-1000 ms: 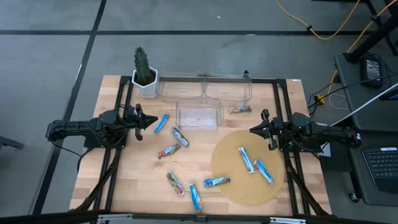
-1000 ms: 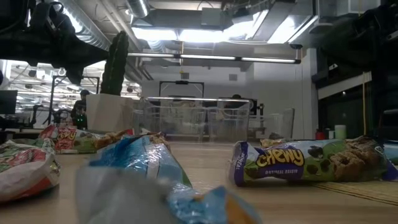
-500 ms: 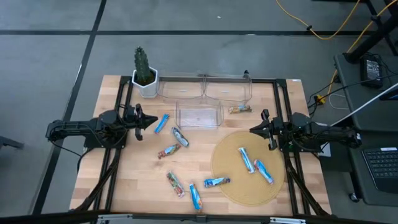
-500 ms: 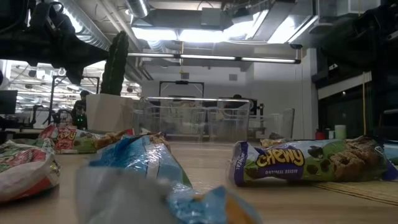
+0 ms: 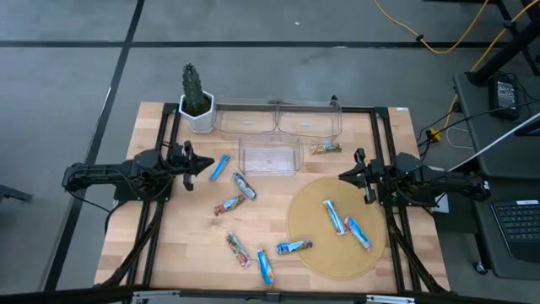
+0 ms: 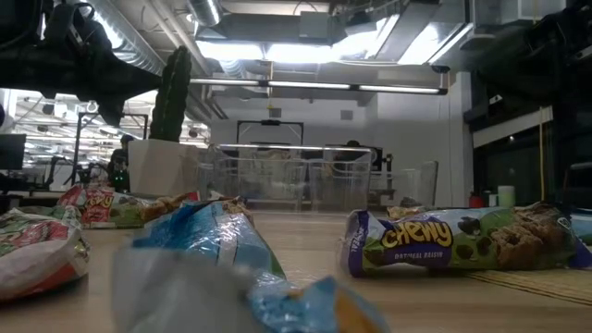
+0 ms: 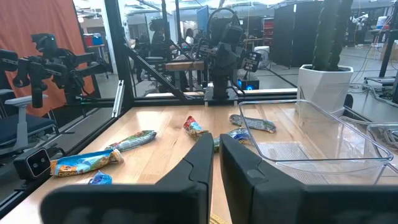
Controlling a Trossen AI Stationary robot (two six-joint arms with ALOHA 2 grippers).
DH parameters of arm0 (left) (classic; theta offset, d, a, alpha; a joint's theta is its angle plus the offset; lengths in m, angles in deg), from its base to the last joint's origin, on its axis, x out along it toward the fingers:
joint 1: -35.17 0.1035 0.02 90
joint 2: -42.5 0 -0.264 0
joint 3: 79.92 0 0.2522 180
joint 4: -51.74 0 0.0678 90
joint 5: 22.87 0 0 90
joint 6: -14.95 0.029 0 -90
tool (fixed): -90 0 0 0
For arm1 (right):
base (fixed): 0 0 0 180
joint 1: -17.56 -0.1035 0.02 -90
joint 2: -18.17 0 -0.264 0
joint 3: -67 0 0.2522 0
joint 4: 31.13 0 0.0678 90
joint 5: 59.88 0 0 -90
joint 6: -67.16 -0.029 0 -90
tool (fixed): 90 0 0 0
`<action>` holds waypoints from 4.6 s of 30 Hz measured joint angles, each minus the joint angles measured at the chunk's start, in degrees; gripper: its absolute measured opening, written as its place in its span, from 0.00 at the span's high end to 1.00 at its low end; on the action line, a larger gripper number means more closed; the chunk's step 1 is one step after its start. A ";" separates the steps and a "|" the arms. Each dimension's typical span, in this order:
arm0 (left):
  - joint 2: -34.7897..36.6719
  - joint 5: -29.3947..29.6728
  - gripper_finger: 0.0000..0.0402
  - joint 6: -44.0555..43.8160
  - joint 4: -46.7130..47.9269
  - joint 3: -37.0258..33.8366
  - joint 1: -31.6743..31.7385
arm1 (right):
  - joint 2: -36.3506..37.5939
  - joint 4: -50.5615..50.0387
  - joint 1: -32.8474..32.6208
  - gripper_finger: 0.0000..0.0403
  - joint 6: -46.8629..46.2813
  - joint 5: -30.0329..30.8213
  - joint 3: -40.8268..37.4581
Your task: Pick and place Granola Bars by type
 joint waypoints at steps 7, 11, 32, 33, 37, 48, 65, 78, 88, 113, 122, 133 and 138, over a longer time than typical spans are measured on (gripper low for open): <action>0.01 0.00 0.98 0.00 0.00 -0.02 0.01 | 0.00 -0.13 0.01 0.92 -0.15 3.17 0.01; 0.00 0.02 0.98 0.01 0.00 -0.02 0.01 | -0.04 -0.56 0.13 0.92 0.08 15.29 0.00; -0.01 3.93 0.98 15.52 -1.42 -0.01 0.00 | -0.02 -0.09 0.11 0.92 -0.59 17.57 0.00; -0.01 4.08 0.98 15.52 -1.72 -0.01 -0.01 | -0.02 -0.09 0.11 0.92 -1.50 17.57 0.00; -0.01 4.81 0.98 15.47 -5.77 -0.02 -0.01 | -0.02 0.07 0.11 0.92 -4.55 17.57 0.00; -1.31 11.52 0.98 6.11 -7.13 5.23 0.01 | -2.09 -1.32 0.11 0.92 -3.19 18.49 7.69; -33.15 9.86 0.98 4.18 31.29 43.65 0.00 | -34.18 -27.54 0.11 0.92 -3.02 26.10 50.99; -42.31 6.90 0.89 -12.27 47.52 40.54 0.01 | -39.68 -28.28 0.11 0.92 -3.32 25.90 51.98; -48.36 2.54 0.52 -23.95 45.14 31.43 -0.95 | -40.15 -29.63 0.11 0.92 -3.26 23.41 51.98; -63.42 3.17 0.39 -29.57 27.26 23.23 -1.41 | -40.15 -32.13 0.11 0.92 -1.53 23.43 51.95; -67.13 2.57 0.59 -30.12 24.80 23.23 -1.41 | -40.15 -32.13 0.11 0.92 -1.68 23.45 51.95; -65.31 -3.42 0.97 -29.49 25.19 25.01 -1.41 | -40.15 -32.11 0.12 0.92 -1.41 23.47 51.95; -59.31 -7.45 0.98 -22.97 29.16 32.79 -1.41 | -40.13 -32.11 0.11 0.92 -0.14 23.47 51.95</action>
